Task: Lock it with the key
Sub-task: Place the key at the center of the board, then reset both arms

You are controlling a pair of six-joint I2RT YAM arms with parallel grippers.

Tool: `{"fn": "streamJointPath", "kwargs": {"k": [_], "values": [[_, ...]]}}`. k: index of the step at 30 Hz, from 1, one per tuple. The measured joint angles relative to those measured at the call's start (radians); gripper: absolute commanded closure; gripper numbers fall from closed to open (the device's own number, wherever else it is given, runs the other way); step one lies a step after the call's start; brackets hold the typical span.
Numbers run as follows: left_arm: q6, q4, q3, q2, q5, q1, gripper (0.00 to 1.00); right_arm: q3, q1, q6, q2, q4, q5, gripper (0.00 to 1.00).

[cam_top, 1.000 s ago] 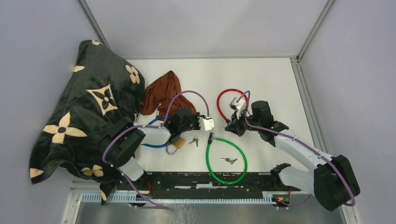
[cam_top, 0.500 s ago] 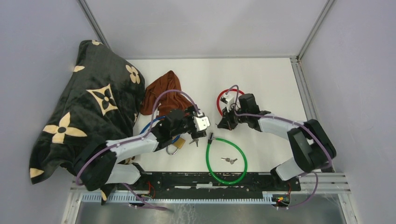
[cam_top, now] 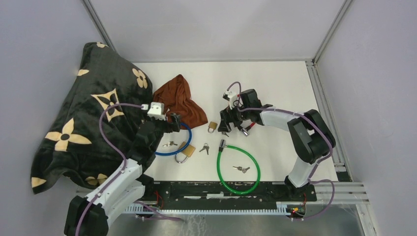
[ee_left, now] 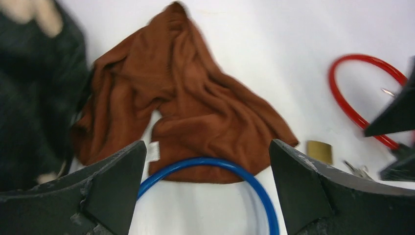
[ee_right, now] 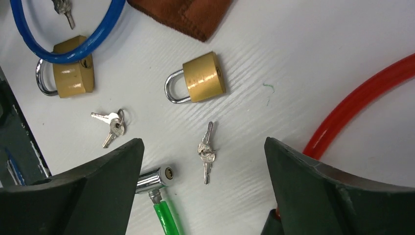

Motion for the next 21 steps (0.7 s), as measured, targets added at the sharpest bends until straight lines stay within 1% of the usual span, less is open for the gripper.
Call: {"fn": "streamJointPath", "kwargs": {"k": [2,5,7,9,11,13,15,17,19,21], "values": [[-0.053,-0.003,-0.056,-0.064,-0.045,0.047,0.00,0.031,0.000,-0.021,-0.036,-0.042,0.032,0.02],[-0.110,-0.008,-0.126,-0.160,-0.109,0.113,0.00,0.051,-0.004,-0.058,-0.156,-0.100,0.128,0.02],[-0.140,-0.009,-0.153,-0.206,-0.144,0.146,0.00,0.047,-0.010,-0.069,-0.263,-0.121,0.226,0.02],[-0.168,-0.008,-0.169,-0.240,-0.172,0.182,0.00,0.000,-0.015,-0.072,-0.407,-0.088,0.381,0.02],[-0.177,-0.002,-0.175,-0.261,-0.186,0.209,0.00,-0.111,-0.020,-0.056,-0.592,-0.005,0.583,0.02],[-0.176,0.019,-0.185,-0.278,-0.189,0.227,0.00,-0.283,-0.022,-0.020,-0.774,0.113,0.842,0.02],[-0.169,0.056,-0.200,-0.288,-0.183,0.238,0.00,-0.425,-0.025,0.015,-0.884,0.180,1.037,0.02],[-0.164,0.076,-0.211,-0.289,-0.164,0.245,0.00,-0.570,-0.031,0.051,-0.933,0.214,1.211,0.02],[-0.164,0.082,-0.216,-0.279,-0.135,0.256,0.00,-0.662,-0.031,0.088,-0.931,0.205,1.318,0.02],[-0.164,0.083,-0.218,-0.265,-0.108,0.265,0.00,-0.716,-0.031,0.130,-0.925,0.170,1.403,0.02]]}}
